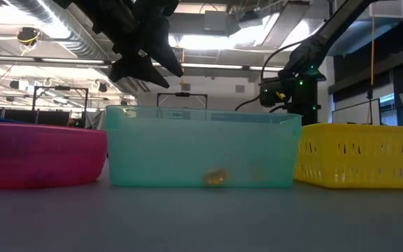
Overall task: Sort Halloween decoration
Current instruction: Put the purple spider toy into the pink bin
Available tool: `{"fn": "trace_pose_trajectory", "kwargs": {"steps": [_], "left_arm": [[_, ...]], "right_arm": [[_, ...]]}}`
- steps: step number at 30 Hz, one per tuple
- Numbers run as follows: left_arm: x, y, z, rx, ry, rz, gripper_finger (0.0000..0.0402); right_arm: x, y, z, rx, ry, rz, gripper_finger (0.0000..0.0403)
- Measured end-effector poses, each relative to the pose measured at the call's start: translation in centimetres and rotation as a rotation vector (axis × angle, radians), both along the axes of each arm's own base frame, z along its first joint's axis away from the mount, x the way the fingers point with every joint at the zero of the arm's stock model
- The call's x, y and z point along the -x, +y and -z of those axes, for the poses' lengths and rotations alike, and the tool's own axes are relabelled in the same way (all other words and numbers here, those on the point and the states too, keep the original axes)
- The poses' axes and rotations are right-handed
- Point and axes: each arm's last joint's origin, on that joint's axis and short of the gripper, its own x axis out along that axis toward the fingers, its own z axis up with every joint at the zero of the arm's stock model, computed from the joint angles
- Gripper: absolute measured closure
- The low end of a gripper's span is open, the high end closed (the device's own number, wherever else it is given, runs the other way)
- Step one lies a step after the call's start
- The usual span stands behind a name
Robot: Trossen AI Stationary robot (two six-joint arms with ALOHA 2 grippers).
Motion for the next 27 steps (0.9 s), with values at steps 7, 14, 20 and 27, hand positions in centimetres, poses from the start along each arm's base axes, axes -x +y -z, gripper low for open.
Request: {"fn": "trace_pose_trajectory", "kwargs": {"steps": [7,14,20,27], "left_arm": [[0.00,0.00,0.00,0.000,0.000,0.000,0.0221],[0.00,0.00,0.00,0.000,0.000,0.000,0.0221],[0.00,0.00,0.00,0.000,0.000,0.000,0.0222],[0.00,-0.01,0.00,0.000,0.000,0.000,0.0222]], "right_arm": [[0.00,-0.01,0.04,0.001,-0.001,0.001,0.0328],[-0.01,-0.02,0.07,0.001,-0.002,0.002,0.0336],[-0.01,-0.02,0.09,0.002,-0.002,0.002,0.0336],[0.01,0.02,-0.06,0.004,-0.005,0.001,0.0337]]}}
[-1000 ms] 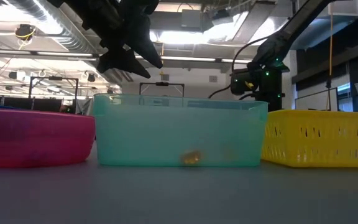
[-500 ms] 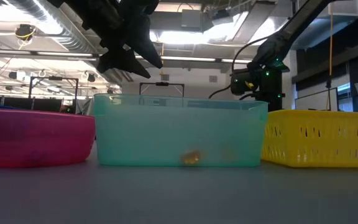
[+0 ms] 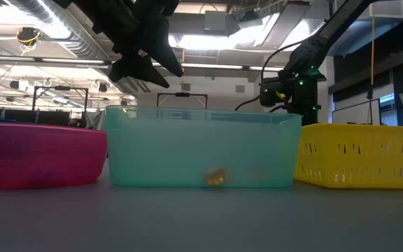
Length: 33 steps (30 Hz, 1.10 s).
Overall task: Sort Halloween decoration
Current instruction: Put the purple spider toy into the pink bin
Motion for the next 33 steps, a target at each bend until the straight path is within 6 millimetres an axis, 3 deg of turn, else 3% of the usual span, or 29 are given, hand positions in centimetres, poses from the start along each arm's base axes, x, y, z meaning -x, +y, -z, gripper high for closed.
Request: {"fn": "trace_pose_trajectory", "kwargs": {"steps": [13,23,28,33], "left_arm": [[0.0,0.0,0.0,0.000,0.000,0.000,0.0222],[0.0,0.0,0.0,-0.001,0.000,-0.001,0.0221],[0.0,0.0,0.0,-0.006,-0.001,-0.007,0.0221],[0.0,0.1,0.0,-0.018,-0.004,-0.019,0.0221]], "right_arm": [[-0.1,0.3,-0.5,-0.085,-0.089,0.079,0.0337],[-0.7,0.8,-0.8,-0.284,-0.230,0.057,0.0337],[-2.8,1.5,-2.6,-0.361,-0.325,0.074,0.0337],[-6.0,3.6,-4.7,-0.362,-0.411,-0.010,0.0337]]}}
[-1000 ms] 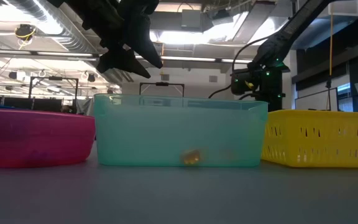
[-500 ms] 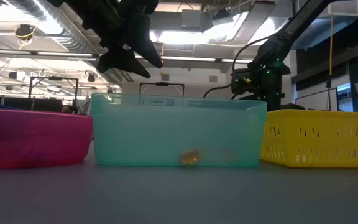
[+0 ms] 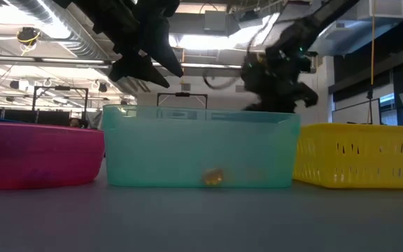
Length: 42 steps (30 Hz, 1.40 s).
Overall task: Sort Halloween decoration
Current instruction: Put the purple spider toy into the pink bin
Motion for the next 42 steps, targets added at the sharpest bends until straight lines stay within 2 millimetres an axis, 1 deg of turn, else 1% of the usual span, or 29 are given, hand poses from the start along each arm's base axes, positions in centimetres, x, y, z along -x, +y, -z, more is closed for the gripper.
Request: {"fn": "trace_pose_trajectory", "kwargs": {"steps": [3,7,11,15,19,22,24,29,33,36,40,42], "left_arm": [[0.1,0.1,-0.2,-0.057,0.022,0.046,0.0221],[1.0,0.2,-1.3,-0.098,0.023,0.097,0.0221],[2.4,0.3,-2.8,-0.081,-0.002,0.117,0.0221],[4.0,0.4,-4.1,-0.061,-0.007,0.142,0.0221],[5.4,0.5,-5.1,-0.061,-0.024,0.147,0.0221],[6.1,0.7,-5.7,-0.073,-0.042,0.129,0.0221],[6.4,0.8,-6.1,-0.084,-0.061,0.114,0.0221],[6.5,0.8,-6.3,-0.093,-0.069,0.100,0.0221],[6.4,0.8,-6.2,-0.090,-0.069,0.096,0.0221],[6.4,0.8,-6.2,-0.089,-0.071,0.096,0.0221],[6.4,0.8,-6.3,-0.088,-0.074,0.095,0.0221],[6.4,0.8,-6.3,-0.088,-0.075,0.095,0.0221]], "right_arm": [[-2.1,2.1,-1.1,0.035,-0.092,-0.081,0.0337],[-4.6,5.7,-2.1,0.079,-0.224,-0.199,0.0337],[-6.5,9.7,-3.0,0.111,-0.367,-0.289,0.0337],[-8.2,13.4,-3.7,0.166,-0.518,-0.317,0.0337],[-9.7,16.7,-3.8,0.203,-0.667,-0.323,0.0337],[-10.8,18.7,-3.2,0.192,-0.766,-0.327,0.0337],[-11.4,20.0,-2.5,0.176,-0.817,-0.334,0.0337],[-12.6,22.7,-0.3,0.149,-0.912,-0.371,0.0337],[-13.7,24.4,0.8,0.137,-0.919,-0.398,0.0337],[-14.9,25.2,1.3,0.131,-0.922,-0.410,0.0337],[-16.3,25.5,1.4,0.133,-0.909,-0.409,0.0337],[-16.7,25.5,1.5,0.135,-0.873,-0.412,0.0337]]}}
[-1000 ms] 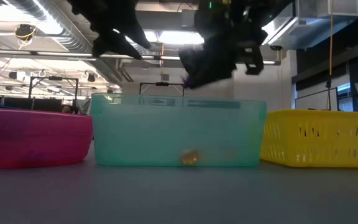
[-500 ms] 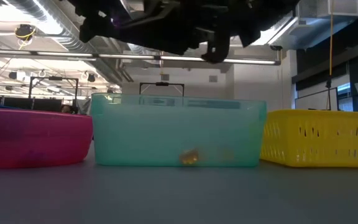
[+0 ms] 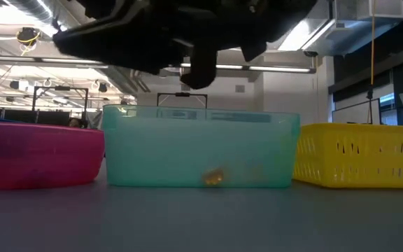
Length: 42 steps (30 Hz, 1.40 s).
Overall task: Sort Halloween decoration
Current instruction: Put the purple spider toy into the pink bin, then put the white bone toy into the yellow bin
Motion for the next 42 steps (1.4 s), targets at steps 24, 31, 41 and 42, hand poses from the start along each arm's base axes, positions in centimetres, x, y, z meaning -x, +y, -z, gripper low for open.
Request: {"fn": "trace_pose_trajectory", "kwargs": {"steps": [24,31,41,42], "left_arm": [[0.0,0.1,0.1,-0.019,0.008,-0.016,0.0221],[0.0,0.1,0.1,-0.024,0.008,-0.023,0.0221],[-0.2,1.6,-0.3,-0.028,-0.038,-0.102,0.0221],[-0.3,1.9,-0.4,-0.024,-0.044,-0.106,0.0221]], "right_arm": [[-0.7,-0.2,0.0,0.051,0.017,0.123,0.0242],[-0.5,-0.6,-0.5,0.058,0.056,0.269,0.0209],[2.7,-2.0,-6.6,0.024,0.197,0.248,0.0214],[3.1,-2.3,-7.2,0.033,0.209,0.251,0.0214]]}}
